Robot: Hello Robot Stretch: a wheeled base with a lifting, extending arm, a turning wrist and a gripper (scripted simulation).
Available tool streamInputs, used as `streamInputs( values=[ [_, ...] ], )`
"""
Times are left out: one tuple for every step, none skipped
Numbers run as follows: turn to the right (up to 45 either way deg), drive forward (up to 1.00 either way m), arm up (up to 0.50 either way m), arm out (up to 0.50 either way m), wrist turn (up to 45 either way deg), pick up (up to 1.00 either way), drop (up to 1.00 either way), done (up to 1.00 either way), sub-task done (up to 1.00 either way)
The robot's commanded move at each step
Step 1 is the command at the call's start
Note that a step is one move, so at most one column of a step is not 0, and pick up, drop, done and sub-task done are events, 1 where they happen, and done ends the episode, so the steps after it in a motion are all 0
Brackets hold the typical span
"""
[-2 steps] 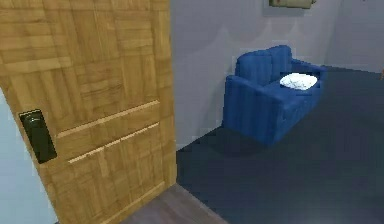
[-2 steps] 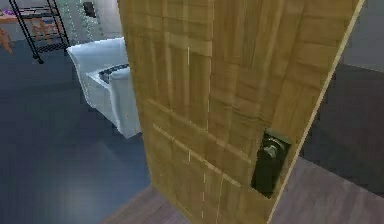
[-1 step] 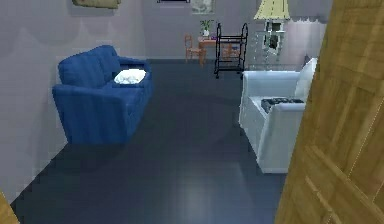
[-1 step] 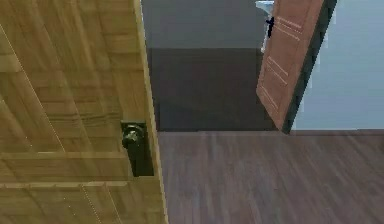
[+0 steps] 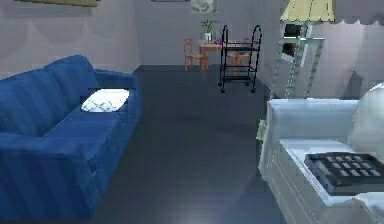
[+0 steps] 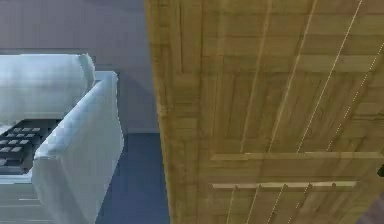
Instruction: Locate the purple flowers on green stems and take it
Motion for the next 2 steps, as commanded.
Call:
streamInputs(
  values=[
    [0.0,1.0,0.0,0.0,0.0,0.0,0.0,0.0,0.0],
    [0.0,1.0,0.0,0.0,0.0,0.0,0.0,0.0,0.0]
  ],
)
